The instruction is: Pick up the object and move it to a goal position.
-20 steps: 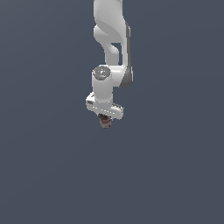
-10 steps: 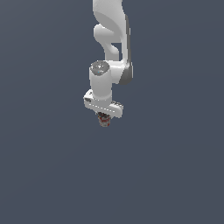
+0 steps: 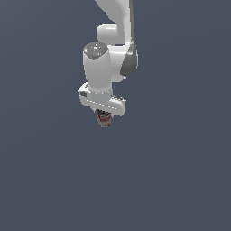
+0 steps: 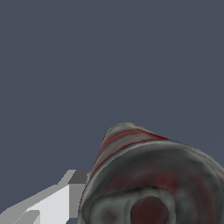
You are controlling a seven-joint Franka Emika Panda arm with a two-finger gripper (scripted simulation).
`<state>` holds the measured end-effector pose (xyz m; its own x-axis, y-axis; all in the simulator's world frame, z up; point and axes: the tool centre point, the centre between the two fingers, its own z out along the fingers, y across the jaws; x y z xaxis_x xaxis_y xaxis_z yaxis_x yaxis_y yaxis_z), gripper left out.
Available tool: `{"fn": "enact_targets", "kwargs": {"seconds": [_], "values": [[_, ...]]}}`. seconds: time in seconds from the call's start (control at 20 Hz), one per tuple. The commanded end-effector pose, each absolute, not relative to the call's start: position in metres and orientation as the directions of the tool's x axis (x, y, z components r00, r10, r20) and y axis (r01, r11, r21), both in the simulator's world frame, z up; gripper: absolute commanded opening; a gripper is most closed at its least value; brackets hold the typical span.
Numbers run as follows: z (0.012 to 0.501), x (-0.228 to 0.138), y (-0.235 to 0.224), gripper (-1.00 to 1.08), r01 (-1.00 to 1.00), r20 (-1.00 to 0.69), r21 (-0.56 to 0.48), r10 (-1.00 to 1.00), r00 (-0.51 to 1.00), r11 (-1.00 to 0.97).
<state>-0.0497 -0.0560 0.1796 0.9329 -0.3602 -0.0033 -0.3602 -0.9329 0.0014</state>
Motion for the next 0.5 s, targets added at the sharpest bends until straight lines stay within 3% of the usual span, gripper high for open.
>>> {"fn": "enact_targets", "kwargs": {"seconds": [0.0,0.45], "values": [[0.206,-0.041,-0.06,-1.0,-0.36,0.0,0.0,-0.36,0.933,-0.933],[0.29,-0.011,-0.074,-1.0,-0.36,0.0,0.0,-0.36,0.933,-0.933]]}}
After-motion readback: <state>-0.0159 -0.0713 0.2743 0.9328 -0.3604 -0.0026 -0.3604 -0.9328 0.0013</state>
